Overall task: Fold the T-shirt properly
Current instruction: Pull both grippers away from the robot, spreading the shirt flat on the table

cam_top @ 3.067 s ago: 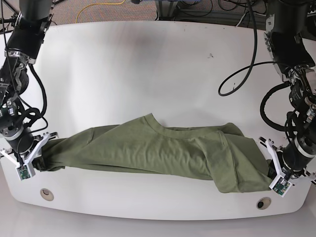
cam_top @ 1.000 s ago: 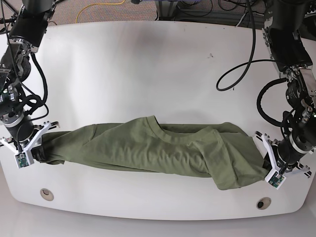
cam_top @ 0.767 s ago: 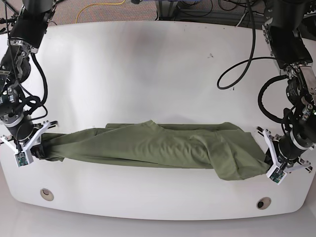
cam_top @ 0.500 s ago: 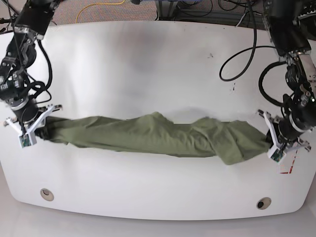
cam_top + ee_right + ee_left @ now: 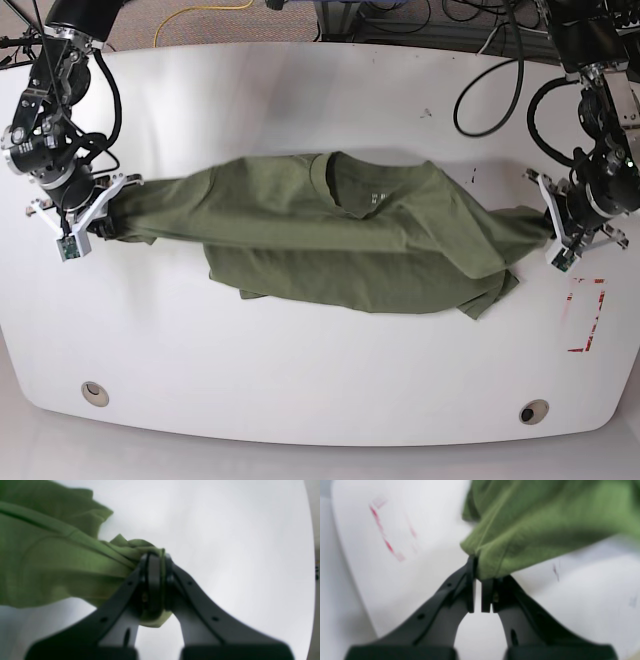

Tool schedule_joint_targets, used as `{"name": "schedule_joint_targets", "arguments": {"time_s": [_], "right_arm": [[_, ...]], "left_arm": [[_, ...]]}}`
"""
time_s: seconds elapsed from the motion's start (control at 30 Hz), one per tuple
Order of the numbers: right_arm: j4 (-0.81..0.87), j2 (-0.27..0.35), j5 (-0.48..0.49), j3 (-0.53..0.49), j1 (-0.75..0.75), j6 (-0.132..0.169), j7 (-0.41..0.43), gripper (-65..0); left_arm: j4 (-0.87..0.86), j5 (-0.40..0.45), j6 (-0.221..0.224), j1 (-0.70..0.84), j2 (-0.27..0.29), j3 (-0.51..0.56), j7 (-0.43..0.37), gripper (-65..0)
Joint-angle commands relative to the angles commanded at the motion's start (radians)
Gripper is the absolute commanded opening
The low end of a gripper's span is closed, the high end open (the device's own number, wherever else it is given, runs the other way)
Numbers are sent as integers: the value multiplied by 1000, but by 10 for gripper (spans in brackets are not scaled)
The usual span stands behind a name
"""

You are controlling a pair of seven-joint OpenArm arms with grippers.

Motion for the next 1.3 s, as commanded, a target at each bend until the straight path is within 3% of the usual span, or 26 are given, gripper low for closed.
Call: {"name": "schedule_joint_targets", "arguments": {"time_s": [0.53, 0.6, 0.93, 1.3], "right_arm": [[11, -26, 3, -8, -122, -2, -8, -650], [15, -45, 7, -9, -144, 9, -11, -650], [17, -73, 1, 7, -172, 8, -17, -650], [16, -86, 0, 2, -197, 5, -26, -650]], "left_arm": [[-6, -46, 0, 140, -18, -123, -33, -643], [-20, -82, 0, 166, -21, -165, -56, -646], [-32, -113, 0, 254, 3, -248, -90, -646], [-77, -60, 0, 297, 23, -265, -116, -650]]}}
